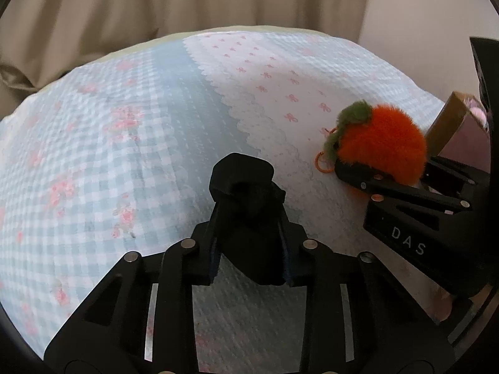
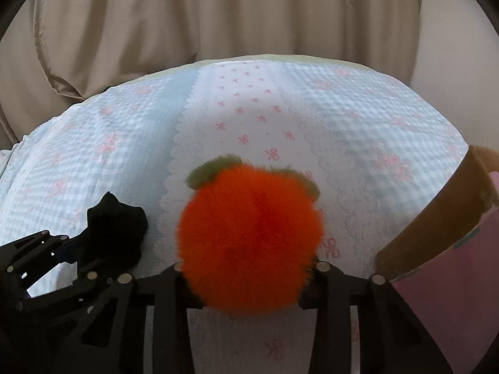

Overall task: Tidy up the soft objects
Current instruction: 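Grasp the black scrunchie with the left tool while the right tool grasps the orange pompom, then carry the black scrunchie and orange pompom over the box with both tools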

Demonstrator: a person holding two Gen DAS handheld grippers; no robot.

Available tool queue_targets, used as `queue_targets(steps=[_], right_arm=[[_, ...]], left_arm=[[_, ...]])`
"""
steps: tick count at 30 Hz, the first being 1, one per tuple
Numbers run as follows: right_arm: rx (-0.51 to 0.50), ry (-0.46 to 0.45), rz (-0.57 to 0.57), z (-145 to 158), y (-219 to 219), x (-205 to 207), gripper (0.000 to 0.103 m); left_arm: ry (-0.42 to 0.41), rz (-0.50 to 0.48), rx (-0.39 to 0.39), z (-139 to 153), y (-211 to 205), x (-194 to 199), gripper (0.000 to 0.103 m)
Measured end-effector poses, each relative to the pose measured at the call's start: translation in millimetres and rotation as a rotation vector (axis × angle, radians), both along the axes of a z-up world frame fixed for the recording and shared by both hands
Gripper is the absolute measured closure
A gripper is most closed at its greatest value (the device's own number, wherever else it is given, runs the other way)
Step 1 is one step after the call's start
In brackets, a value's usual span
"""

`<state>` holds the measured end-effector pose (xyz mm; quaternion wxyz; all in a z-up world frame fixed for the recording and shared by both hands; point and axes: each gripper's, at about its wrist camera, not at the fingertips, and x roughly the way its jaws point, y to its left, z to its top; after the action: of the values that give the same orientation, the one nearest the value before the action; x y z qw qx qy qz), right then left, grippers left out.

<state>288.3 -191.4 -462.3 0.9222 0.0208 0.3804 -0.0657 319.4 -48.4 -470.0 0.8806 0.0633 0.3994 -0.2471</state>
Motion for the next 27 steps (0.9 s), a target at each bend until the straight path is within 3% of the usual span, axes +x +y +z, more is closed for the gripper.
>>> queue_targets(steps=[7, 13, 19, 27], right_arm=[[-0.005, -0.054, 0.008, 19.2, 4.9, -10.7, 0.067], [-0.012, -0.113, 0.021, 52.6, 12.0, -29.6, 0.067], [-0.011, -0.171, 0.033, 112.2, 18.7, -59.7, 0.067], [-0.008, -0.246, 0.048, 221.8, 8.9, -122.3, 0.067]], left_arm=[[-0.017, 0.025, -0.03, 21.8, 8.8, -9.4, 0.077], [-0.052, 0.036, -0.046, 60.9, 15.3, -25.8, 0.077], [-0.089, 0.056, -0.066, 131.5, 17.8, -50.2, 0.077], [-0.14, 0.084, -0.081, 239.6, 10.2, -101.2, 0.077]])
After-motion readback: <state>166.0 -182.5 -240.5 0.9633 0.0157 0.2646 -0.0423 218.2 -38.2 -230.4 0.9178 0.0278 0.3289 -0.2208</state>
